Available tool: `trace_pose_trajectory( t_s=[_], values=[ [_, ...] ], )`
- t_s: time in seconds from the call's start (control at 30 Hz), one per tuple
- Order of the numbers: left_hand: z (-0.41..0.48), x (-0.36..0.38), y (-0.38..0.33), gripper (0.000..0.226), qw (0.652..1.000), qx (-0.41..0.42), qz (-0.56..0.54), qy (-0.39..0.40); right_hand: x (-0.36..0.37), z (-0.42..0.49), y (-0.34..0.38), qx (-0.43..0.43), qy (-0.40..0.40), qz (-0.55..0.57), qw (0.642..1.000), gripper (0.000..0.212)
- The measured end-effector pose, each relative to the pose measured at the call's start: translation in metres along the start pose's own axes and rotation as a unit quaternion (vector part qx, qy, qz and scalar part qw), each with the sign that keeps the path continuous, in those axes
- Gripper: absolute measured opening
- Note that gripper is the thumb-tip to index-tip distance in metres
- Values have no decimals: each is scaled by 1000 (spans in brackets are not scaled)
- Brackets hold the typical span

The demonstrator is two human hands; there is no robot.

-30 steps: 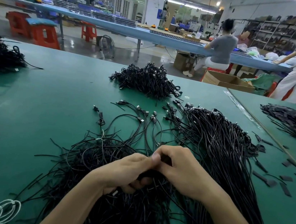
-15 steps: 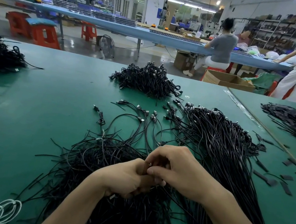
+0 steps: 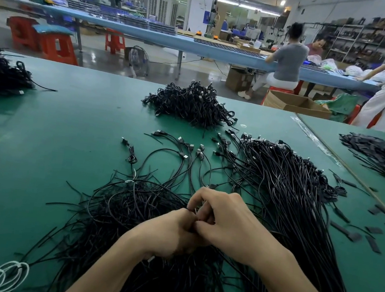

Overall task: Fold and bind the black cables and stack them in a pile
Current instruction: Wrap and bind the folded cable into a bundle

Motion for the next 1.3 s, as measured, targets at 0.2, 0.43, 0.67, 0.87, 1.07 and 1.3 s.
trace_pose_trajectory(
  t_s=[0.2, 0.43, 0.67, 0.87, 1.07, 1.3],
  values=[
    [2, -8, -7, 12, 993, 32, -115, -20, -5, 1, 0, -11, -41, 4, 999, 20],
    [6, -20, -6, 36, 948, -16, -313, -49, -27, 1, 9, -56, -194, -38, 979, 17],
    [4, -26, -19, 48, 969, 74, -172, -159, -34, -2, 9, -28, -282, 52, 958, 29],
    [-3, -54, -20, 11, 929, 123, -42, -345, -32, 1, -7, 69, -275, 252, 925, 23],
    [2, -54, -17, 36, 906, 69, -339, -245, -10, 2, -19, 152, -177, 436, 869, 22],
    [-2, -52, -24, 43, 880, 59, -411, -232, -2, 1, -22, 171, -152, 454, 861, 32]
  ],
)
Point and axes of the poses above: each hand's wrist, its own z-axis towards the middle knuckle, its own x-axis out of the palm, y = z × x, the point moved 8 cm from there along z, towards the middle knuckle, and after that the axes turned 12 degrees about -y, right-handed, at the moved point
